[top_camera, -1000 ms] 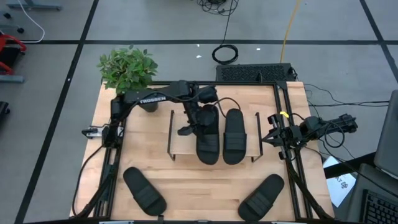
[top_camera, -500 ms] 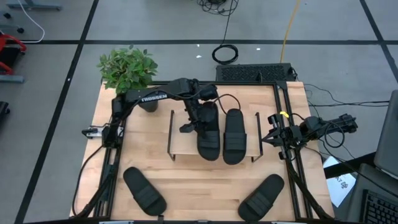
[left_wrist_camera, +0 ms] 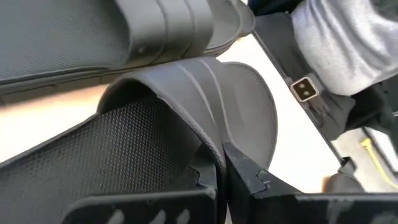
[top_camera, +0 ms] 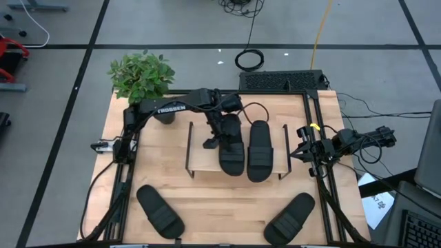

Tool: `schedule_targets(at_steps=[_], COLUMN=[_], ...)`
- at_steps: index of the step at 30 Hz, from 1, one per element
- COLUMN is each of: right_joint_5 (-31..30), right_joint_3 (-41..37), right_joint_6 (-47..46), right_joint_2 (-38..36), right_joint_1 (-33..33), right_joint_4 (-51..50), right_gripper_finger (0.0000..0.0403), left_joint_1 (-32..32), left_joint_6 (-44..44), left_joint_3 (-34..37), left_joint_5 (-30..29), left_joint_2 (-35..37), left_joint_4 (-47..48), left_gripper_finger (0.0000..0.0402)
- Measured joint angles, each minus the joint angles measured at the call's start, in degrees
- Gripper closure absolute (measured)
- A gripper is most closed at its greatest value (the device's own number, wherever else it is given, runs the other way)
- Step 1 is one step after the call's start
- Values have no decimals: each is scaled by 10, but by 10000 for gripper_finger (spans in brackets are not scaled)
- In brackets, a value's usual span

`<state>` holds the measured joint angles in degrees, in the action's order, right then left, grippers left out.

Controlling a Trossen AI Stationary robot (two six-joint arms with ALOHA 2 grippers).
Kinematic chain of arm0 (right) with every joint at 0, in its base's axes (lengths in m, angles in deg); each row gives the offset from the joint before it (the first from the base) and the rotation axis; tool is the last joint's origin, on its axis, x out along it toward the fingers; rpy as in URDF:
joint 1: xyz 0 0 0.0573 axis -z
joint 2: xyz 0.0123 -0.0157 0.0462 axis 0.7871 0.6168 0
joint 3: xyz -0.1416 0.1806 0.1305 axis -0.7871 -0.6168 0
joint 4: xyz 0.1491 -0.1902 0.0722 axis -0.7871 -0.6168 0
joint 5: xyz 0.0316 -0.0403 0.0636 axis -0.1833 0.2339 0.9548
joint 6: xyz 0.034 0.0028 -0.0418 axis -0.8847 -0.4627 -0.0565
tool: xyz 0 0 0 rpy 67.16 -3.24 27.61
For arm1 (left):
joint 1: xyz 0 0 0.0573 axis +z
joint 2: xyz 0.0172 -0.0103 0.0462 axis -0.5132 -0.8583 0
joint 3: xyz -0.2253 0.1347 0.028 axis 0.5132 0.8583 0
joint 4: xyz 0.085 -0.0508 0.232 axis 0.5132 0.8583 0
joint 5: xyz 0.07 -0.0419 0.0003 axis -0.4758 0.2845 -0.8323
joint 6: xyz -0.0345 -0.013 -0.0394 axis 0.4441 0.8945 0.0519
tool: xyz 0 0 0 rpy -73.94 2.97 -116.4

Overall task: Pick and place slides into the shelf
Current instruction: Put the black slide on the shelf

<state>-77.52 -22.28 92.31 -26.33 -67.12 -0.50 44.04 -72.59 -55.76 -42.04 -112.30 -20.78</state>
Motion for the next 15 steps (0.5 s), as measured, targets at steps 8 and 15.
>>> schedule_targets(at_steps=[8,15], right_joint_5=[0,0], right_joint_3=[0,0], right_joint_6=[0,0], right_joint_2=[0,0], right_joint_1=[0,0], right_joint_4=[0,0], right_gripper_finger=[403,403], left_joint_1=[-4,-5], left_joint_6=[-1,11], left_joint_3=[0,0], left_joint_5=[-22,-28], left_joint_2=[0,0], left_joint_4=[-18,-22], left_gripper_finger=[380,336])
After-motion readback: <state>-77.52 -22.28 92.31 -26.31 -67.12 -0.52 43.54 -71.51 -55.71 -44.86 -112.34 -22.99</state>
